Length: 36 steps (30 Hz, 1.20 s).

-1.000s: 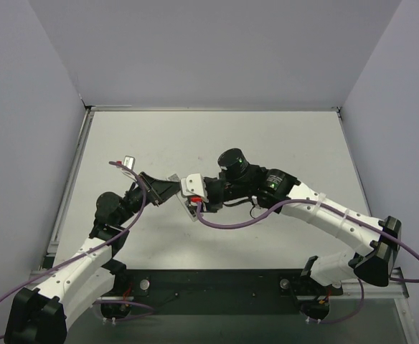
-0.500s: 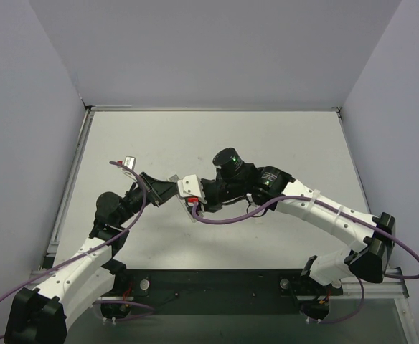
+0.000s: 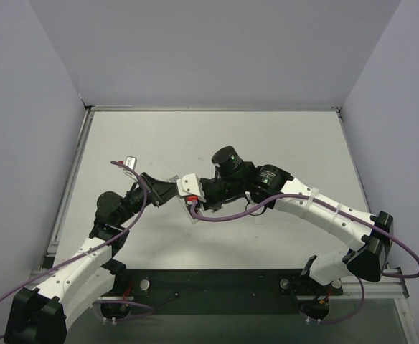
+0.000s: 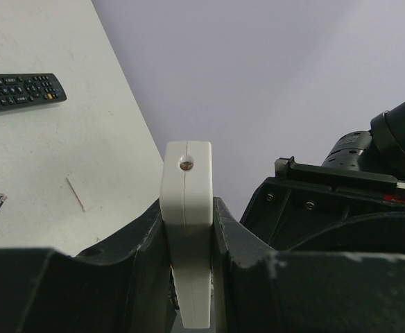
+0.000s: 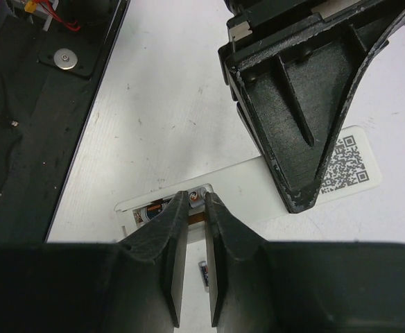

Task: Load the batteries into the remote control
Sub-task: Load the battery into the remote control.

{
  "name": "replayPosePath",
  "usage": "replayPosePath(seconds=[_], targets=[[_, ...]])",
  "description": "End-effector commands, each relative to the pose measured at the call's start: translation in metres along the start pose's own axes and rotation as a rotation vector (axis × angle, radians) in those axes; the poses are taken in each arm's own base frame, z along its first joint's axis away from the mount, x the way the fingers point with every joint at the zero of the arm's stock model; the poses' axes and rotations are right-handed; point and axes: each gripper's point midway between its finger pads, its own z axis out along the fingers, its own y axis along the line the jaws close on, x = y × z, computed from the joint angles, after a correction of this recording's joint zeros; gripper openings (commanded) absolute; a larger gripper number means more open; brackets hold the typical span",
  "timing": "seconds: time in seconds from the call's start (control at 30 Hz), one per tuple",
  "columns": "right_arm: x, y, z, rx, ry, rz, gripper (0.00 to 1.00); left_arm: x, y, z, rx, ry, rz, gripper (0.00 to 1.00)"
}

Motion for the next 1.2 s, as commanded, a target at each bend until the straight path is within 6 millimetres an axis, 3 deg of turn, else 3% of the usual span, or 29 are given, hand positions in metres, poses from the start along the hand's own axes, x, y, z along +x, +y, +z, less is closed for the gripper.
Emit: replayPosePath(seconds=[0.0,0.9,1.07,1.17], targets=[[-0.002,0.007,0.003,-0.06,-0.012,0.011,0.1,-0.013,-0.04,0.004,0.11,-0.03,0.056,0.0],[0.045,0.043,0.021,-0.145,0.123,0.094,0.03,-0.023,-0.056,0.003,0.156,-0.077,0.065,0.0],[0.044,0.042,0.023,-0.134,0.132,0.103,0.04,-0.022,-0.057,0.002,0.155,-0.074,0.078,0.0],[0.038,0.035,0.02,-0.101,0.13,0.121,0.07,-0.02,-0.047,0.002,0.121,-0.071,0.101,0.0]])
